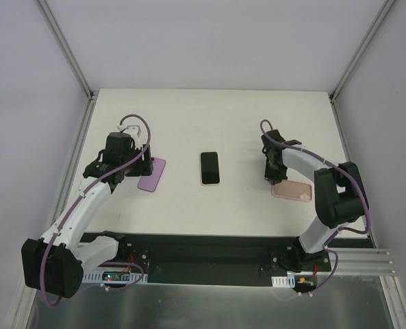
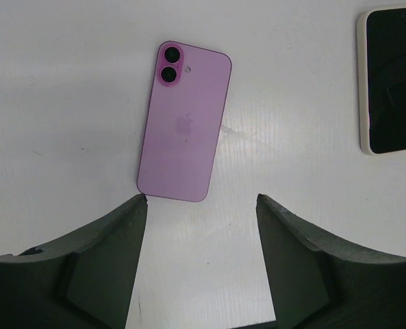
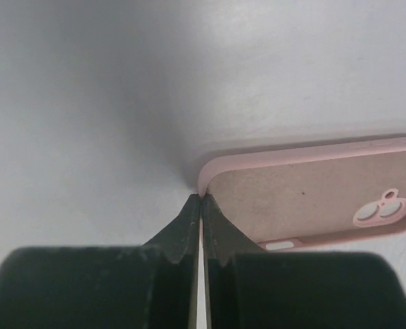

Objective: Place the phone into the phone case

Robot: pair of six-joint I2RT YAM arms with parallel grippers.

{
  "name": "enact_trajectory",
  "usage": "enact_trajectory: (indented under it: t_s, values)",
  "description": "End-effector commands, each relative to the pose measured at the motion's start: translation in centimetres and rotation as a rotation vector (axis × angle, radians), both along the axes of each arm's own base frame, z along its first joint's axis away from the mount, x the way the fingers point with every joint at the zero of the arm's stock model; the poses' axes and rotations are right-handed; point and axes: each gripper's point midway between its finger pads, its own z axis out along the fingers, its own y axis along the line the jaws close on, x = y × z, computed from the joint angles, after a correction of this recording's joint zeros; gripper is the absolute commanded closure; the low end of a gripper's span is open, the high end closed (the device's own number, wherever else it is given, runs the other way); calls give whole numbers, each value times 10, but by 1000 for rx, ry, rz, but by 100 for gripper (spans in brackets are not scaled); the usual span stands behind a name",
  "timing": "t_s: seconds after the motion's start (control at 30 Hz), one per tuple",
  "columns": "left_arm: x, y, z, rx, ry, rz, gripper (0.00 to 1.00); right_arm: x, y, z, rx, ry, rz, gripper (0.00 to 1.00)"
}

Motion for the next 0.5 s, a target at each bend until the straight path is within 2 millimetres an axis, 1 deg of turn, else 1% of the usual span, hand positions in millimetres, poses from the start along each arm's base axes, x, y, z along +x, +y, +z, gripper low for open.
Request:
enact_trajectory:
  t_s: [0.0, 0.03, 0.07, 0.1, 0.17, 0.2, 0.23, 0.27, 0.3, 0.33, 0.37, 0.4, 0.43, 0.47]
  values:
    - [1, 6, -2, 0, 1, 33, 36, -5, 38, 41, -57, -102, 345, 99]
    - [1, 8, -2, 2, -1, 42, 36, -6, 39, 49, -87, -122, 392, 99]
    - [1, 9, -3, 0, 3, 52, 36, -7, 45, 62, -85, -162, 438, 99]
    - [0, 11, -4, -8, 11, 59, 35, -12, 56, 67, -96, -172, 534, 98]
    - [2, 14, -3, -40, 34, 82, 35, -21, 65, 79, -114, -196, 640, 98]
    - [-1, 10, -5, -72, 59, 64, 35, -29, 74, 80, -129, -191, 741, 97]
    - [0, 12, -6, -86, 75, 73, 35, -41, 81, 75, -104, -169, 809, 96]
    - [-1, 11, -7, -97, 86, 66, 35, -54, 96, 76, -73, -171, 910, 95]
    - [-3, 6, -9, -117, 105, 42, 35, -67, 107, 72, -36, -148, 1039, 95]
    - [-3, 6, -11, -116, 119, 33, 35, -80, 111, 66, -39, -127, 1114, 95]
    - [-4, 5, -13, -115, 130, 32, 35, -97, 124, 66, -50, -128, 1226, 95]
    - [-4, 6, -14, -114, 138, 34, 34, -104, 127, 66, -73, -127, 1287, 95]
    - [-5, 6, -19, -110, 164, 39, 31, -113, 128, 61, -94, -103, 1369, 95]
    - [-5, 6, -20, -108, 174, 40, 31, -127, 136, 58, -104, -94, 1455, 95]
